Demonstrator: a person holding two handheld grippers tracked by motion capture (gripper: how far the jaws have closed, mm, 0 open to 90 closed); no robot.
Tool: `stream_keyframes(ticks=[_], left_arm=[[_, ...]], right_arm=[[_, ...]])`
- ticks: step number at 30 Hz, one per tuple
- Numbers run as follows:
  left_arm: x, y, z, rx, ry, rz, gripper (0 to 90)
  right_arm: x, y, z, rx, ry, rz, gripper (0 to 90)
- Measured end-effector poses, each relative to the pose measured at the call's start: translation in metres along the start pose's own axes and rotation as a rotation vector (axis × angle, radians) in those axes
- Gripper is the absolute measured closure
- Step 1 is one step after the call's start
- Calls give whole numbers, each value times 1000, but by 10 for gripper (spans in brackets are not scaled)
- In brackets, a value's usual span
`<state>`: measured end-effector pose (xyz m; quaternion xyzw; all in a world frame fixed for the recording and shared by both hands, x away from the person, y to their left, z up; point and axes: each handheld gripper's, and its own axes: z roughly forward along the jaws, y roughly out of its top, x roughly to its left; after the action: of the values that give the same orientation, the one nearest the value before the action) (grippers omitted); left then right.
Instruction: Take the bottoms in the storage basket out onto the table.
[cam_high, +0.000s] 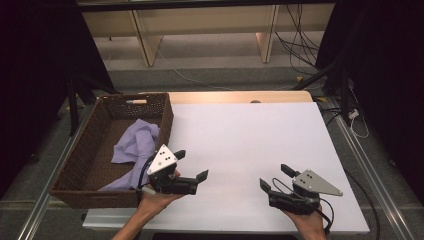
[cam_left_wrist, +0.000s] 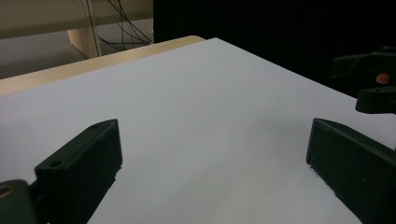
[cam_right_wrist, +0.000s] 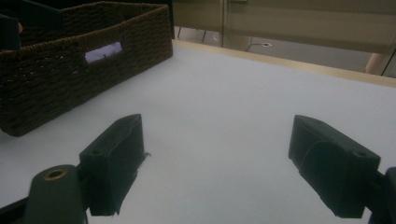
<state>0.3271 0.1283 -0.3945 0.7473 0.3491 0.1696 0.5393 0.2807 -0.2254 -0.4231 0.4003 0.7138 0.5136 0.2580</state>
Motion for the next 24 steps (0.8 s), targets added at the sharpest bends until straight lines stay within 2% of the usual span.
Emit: stream_keyframes(ticks=[8, 14, 24], left_arm=[[14, 4, -1, 29, 28, -31, 33], [21, 9, -5, 34, 68, -16, 37], [45, 18, -15, 39, 133, -67, 37]], right_arm=[[0, 0, 0, 11, 4, 2, 194], [1, 0, 1, 11, 9, 2, 194], [2, 0, 2, 14, 12, 1, 195]])
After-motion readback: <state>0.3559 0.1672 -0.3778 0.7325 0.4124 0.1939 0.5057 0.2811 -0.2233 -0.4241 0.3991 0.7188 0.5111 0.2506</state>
